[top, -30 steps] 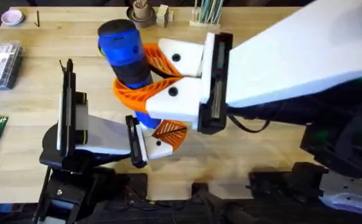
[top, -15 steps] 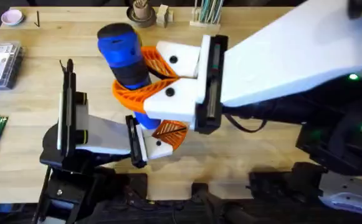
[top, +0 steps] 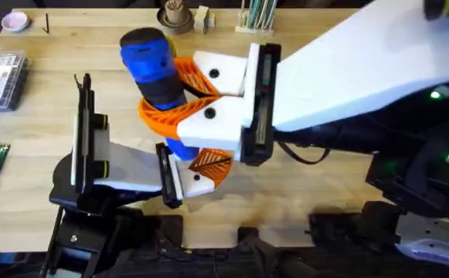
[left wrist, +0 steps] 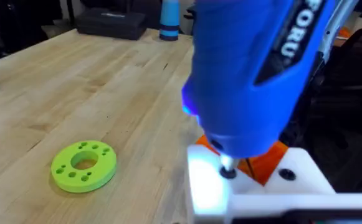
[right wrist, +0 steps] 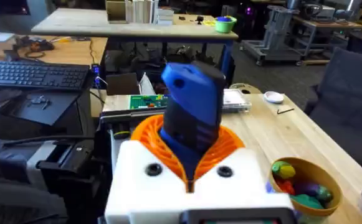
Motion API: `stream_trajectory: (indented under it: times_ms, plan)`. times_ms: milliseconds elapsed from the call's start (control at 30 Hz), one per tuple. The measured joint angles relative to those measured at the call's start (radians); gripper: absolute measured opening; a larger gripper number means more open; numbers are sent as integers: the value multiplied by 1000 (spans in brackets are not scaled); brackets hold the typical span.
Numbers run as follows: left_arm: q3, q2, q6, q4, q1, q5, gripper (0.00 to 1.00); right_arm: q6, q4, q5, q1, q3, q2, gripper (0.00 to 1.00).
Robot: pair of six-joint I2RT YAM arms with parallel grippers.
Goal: Pick up the gripper from the table and insert it into the empty holder that is missing its gripper. Then pick up a screw, insert it into the mounting hole, and use the screwdriver to tighten it. Finally, clean up the table by picking up the vegetable and placing it into the bucket.
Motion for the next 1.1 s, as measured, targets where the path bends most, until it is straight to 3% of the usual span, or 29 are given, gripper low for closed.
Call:
stream_trajectory:
  times_ms: [267,433,600,800,933,1100]
  plan:
    - [0,0,2,0,0,0,15,0,62,0,-13,-9,-78,17]
    - [0,0,2,0,0,0,15,-2,79,0,-57,-9,-156,17]
    - [0,0,2,0,0,0,15,-48,8,43,-125,-9,-155,17]
    - [0,0,2,0,0,-1,15,-212,-138,216,-263,-9,-52,17]
    - [0,0,2,0,0,-4,15,-281,-216,272,-407,-2,43,17]
    - [0,0,2,0,0,-16,15,-439,-471,304,-554,114,198,17]
